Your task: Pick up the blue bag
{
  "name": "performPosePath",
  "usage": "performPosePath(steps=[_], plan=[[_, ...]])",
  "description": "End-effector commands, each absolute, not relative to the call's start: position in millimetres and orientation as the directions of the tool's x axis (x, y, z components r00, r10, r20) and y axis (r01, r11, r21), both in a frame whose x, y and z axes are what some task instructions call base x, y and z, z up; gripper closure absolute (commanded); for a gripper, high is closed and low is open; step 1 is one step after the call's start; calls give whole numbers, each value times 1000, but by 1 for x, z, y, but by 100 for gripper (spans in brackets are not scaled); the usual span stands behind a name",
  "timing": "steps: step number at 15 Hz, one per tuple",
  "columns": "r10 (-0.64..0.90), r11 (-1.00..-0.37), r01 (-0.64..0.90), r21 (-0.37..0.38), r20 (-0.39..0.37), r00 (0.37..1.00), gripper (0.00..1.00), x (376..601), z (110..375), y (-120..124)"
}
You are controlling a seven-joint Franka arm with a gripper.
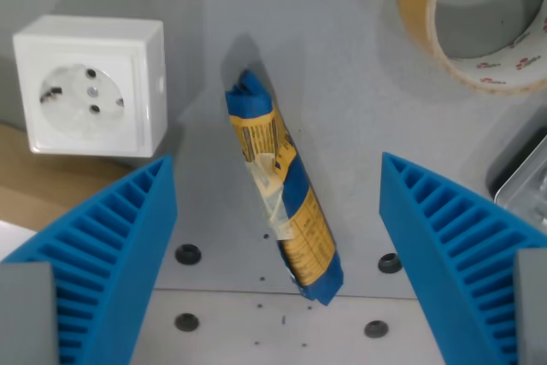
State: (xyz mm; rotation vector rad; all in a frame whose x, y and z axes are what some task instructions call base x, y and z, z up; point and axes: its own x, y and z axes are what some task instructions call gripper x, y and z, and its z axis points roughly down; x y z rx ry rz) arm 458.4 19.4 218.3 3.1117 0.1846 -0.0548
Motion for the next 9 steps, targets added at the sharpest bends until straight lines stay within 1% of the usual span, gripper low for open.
performPosePath(steps=[1, 5, 9], plan=[[332, -943, 327, 59, 126, 935, 0, 436, 211, 9], [383, -924, 376, 72, 131, 915, 0, 424, 193, 6], [413, -910, 406, 81, 103, 905, 0, 417, 184, 7]])
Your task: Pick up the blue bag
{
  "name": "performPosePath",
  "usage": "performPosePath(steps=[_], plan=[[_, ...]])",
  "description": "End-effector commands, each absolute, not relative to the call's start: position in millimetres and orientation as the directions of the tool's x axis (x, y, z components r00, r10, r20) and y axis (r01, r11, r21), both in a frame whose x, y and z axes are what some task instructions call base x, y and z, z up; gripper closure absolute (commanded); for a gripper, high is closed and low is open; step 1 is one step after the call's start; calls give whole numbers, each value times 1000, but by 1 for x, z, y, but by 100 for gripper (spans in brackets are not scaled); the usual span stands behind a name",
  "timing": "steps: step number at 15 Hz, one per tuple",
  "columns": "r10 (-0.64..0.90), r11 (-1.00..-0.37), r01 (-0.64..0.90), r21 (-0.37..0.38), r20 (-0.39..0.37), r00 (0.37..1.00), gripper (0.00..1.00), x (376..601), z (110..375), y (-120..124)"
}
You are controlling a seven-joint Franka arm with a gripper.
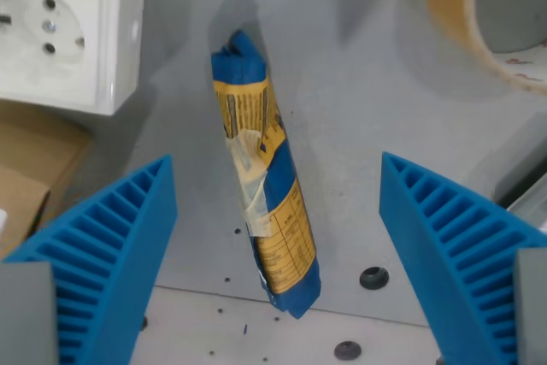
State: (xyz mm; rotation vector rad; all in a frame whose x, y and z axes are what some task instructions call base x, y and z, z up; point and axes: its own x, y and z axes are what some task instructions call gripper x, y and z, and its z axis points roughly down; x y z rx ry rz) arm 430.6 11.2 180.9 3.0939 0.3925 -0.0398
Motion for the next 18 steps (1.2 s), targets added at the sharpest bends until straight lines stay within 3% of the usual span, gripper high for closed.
performPosePath(steps=[1, 10, 18], plan=[[416, -909, 409, 82, 100, 904, 0, 416, 182, 7], [438, -898, 429, 93, 102, 893, 0, 405, 159, 0], [420, -906, 415, 83, 64, 905, 0, 409, 155, 4]])
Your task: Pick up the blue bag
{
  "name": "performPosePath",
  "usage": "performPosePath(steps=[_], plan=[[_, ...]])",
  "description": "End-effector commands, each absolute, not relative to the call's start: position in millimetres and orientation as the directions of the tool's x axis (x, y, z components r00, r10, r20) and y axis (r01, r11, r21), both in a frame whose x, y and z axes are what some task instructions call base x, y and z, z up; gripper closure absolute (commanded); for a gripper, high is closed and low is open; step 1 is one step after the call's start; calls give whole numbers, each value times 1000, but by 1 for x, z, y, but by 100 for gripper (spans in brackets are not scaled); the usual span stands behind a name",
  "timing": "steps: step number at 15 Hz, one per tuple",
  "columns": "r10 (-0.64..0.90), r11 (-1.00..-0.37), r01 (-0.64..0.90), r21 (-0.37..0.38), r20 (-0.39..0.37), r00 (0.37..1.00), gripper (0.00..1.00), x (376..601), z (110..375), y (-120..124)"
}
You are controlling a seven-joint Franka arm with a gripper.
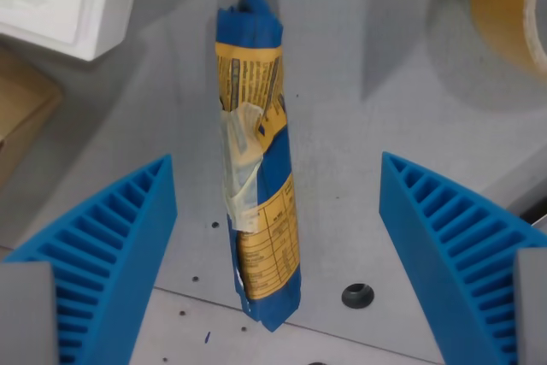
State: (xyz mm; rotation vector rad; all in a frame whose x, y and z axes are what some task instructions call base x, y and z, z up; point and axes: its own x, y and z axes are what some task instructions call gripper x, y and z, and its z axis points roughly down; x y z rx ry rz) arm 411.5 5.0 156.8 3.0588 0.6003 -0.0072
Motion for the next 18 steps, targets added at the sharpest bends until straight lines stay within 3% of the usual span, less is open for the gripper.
performPosePath(steps=[1, 4, 10, 11, 18], plan=[[418, -907, 412, 82, 64, 906, 0, 409, 154, 5], [413, -910, 407, 82, 63, 909, 0, 409, 153, 6], [408, -912, 401, 89, 69, 911, 0, 410, 123, 6], [407, -912, 400, 92, 70, 911, 100, 409, 118, 5], [407, -912, 400, 92, 70, 911, 100, 409, 118, 5]])
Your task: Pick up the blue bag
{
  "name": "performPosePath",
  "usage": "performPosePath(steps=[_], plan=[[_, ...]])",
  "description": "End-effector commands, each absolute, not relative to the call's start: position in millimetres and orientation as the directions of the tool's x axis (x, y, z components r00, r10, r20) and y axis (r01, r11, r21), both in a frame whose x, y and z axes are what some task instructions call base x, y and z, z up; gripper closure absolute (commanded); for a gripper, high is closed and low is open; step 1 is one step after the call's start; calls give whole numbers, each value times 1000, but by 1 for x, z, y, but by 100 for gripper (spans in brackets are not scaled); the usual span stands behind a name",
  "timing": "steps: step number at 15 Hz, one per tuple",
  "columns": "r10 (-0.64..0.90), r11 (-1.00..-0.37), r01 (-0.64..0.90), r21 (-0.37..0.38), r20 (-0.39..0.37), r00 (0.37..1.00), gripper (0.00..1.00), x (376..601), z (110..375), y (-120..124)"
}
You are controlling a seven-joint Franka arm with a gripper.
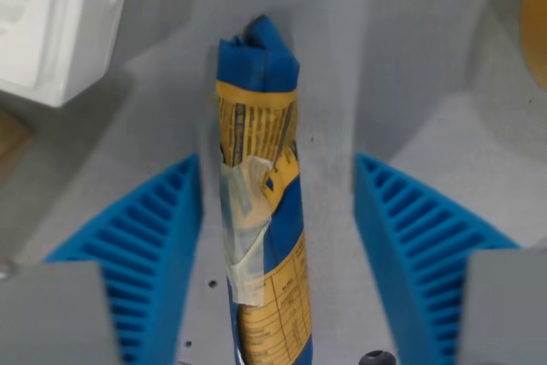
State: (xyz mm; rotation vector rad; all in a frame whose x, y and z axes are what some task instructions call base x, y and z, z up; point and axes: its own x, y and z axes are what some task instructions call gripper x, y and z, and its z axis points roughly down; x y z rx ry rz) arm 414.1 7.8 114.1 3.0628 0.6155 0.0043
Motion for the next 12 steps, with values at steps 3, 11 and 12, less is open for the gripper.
performPosePath(steps=[3, 11, 12], plan=[[407, -912, 400, 92, 70, 911, 100, 409, 118, 5], [407, -912, 400, 92, 70, 911, 100, 409, 118, 5], [407, -912, 401, 92, 70, 911, 100, 410, 123, 5]])
